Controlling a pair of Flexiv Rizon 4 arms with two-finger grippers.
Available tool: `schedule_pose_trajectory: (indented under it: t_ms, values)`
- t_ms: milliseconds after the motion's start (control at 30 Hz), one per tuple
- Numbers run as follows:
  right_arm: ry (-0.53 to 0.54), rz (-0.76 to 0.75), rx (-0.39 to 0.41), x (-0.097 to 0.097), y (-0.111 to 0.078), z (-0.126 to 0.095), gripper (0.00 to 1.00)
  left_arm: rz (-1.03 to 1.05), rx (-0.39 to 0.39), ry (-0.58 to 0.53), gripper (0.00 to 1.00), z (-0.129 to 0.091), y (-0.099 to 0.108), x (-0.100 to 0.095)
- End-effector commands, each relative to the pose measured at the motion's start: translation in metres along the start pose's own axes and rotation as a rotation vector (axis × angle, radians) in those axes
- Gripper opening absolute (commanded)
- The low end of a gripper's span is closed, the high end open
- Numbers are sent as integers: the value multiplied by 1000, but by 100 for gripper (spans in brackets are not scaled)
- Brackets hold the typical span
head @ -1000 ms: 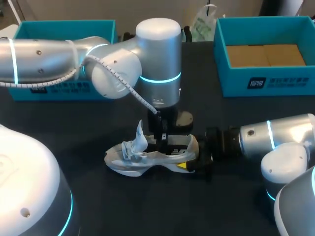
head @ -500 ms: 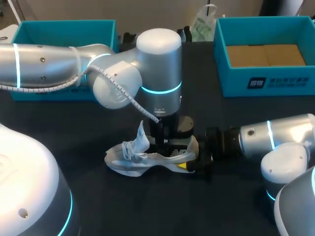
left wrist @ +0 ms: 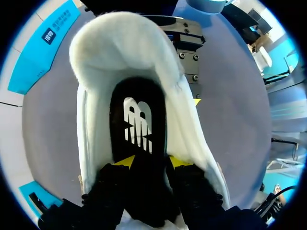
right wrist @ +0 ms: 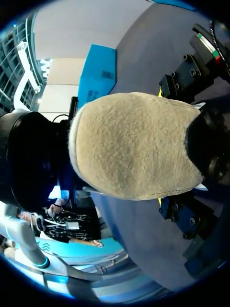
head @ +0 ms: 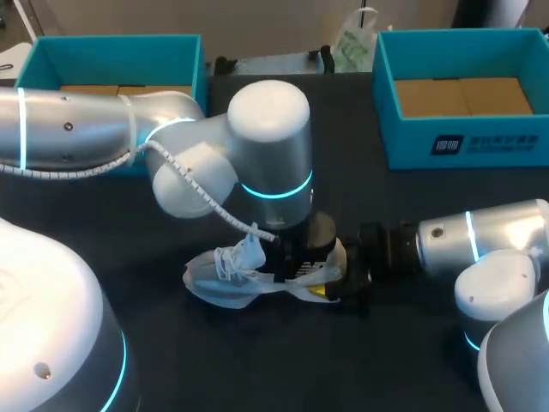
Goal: Take the shoe out of the shoebox, open the shoe tongue, remove and reinsert the insole, then place the shoe into the shoebox
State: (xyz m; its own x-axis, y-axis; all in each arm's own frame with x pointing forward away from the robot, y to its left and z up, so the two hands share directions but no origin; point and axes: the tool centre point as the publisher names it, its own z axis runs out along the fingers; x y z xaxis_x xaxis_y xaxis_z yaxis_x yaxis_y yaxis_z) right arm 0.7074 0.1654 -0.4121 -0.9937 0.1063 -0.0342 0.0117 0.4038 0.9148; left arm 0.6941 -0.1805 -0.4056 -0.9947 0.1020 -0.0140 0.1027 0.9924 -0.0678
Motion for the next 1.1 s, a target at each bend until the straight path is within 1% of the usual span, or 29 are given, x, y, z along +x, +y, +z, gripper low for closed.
schedule_pose_trajectory:
  t_ms: [33, 100, 167, 333, 400, 433, 600, 867, 1100]
  values:
    - [1, 0, 4, 0, 5, 0, 0, -14, 2, -39, 40, 15, -1, -1]
    - [1, 0, 4, 0, 5, 0, 0, -23, 2, -69, 37, 19, -2, -5]
    - [1, 0, 4, 0, 5, 0, 0, -42, -2, -89, 27, 21, -2, -11]
    - [1, 0, 4, 0, 5, 0, 0, -72, -4, -109, 14, 20, 0, -23]
    - [1, 0, 4, 0, 5, 0, 0, -77, -5, -115, 4, 18, 1, -25]
    - [1, 0, 4, 0, 5, 0, 0, -81, -4, -119, 0, 17, 1, -27]
    - [1, 0, 4, 0, 5, 0, 0, -102, 7, -113, 0, 11, 5, -28]
    - [1, 0, 4, 0, 5, 0, 0, -162, 83, 40, 0, -10, 16, -31]
    - [1, 0, 4, 0, 5, 0, 0, -168, 137, 76, 0, -26, 21, -26]
